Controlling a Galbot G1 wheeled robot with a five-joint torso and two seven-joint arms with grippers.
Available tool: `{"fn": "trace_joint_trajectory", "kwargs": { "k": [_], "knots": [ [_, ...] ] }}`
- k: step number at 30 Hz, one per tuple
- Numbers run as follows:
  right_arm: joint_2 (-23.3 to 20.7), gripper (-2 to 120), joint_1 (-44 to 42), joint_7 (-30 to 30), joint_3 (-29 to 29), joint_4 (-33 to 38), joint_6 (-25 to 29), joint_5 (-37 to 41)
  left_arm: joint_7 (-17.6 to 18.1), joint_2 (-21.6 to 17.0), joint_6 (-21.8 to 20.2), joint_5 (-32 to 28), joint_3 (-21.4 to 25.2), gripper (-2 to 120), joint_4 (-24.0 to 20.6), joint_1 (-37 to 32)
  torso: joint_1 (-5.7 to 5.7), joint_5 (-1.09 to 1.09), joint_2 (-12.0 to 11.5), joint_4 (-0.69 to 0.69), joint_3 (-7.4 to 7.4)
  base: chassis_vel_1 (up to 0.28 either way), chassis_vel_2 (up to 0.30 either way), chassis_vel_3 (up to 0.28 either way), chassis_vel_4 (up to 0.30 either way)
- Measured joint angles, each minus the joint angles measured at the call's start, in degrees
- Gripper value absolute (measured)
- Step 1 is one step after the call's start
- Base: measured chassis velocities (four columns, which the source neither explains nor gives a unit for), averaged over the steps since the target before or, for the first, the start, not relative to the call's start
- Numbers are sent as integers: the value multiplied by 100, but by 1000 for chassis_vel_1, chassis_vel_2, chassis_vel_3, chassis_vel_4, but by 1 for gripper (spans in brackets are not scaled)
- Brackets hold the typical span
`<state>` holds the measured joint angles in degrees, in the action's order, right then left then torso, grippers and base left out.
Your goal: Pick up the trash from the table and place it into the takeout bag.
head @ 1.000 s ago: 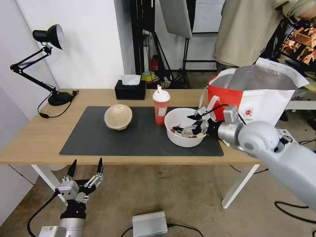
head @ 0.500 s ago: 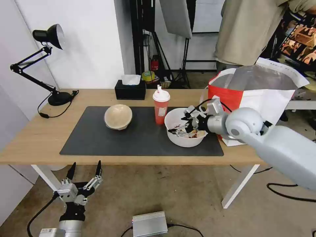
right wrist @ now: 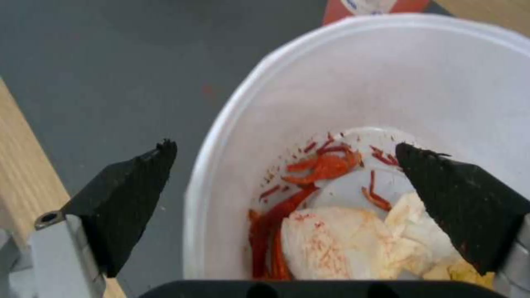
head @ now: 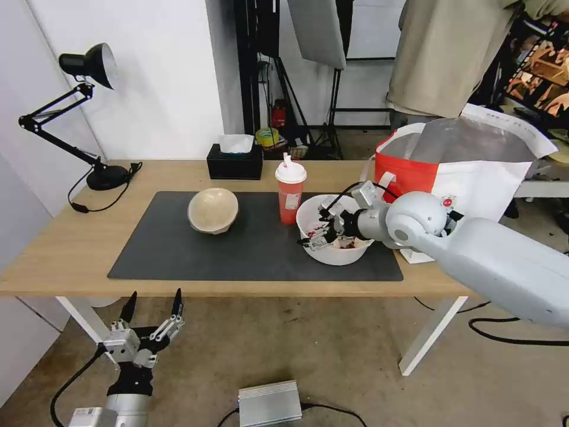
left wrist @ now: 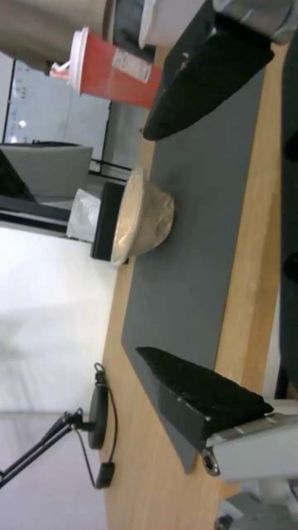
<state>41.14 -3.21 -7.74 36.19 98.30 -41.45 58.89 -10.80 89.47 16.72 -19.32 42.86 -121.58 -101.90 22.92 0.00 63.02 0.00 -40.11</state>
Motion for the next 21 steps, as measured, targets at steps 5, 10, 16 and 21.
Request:
{"fn": "trace_joint_trajectory", "kwargs": {
  "k": [5,10,16,21],
  "knots": [
    [28,100,-8,27,39,-68,5,-51,56,9,-8,-4,12,100,-2,39,0,-1,0,0,0,0,0,0,0],
    [72,100,-58,54,75,-85,6,-89,61,31,-8,-3,10,100,6,39,0,0,1,0,0,0,0,0,0],
    [155,100,-125,160,76,-104,8,-119,56,57,11,1,8,100,29,17,0,0,1,0,0,0,0,0,0],
    [172,100,-144,170,75,-115,9,-162,54,63,19,2,7,100,30,16,0,0,1,0,0,0,0,0,0]
  ]
}}
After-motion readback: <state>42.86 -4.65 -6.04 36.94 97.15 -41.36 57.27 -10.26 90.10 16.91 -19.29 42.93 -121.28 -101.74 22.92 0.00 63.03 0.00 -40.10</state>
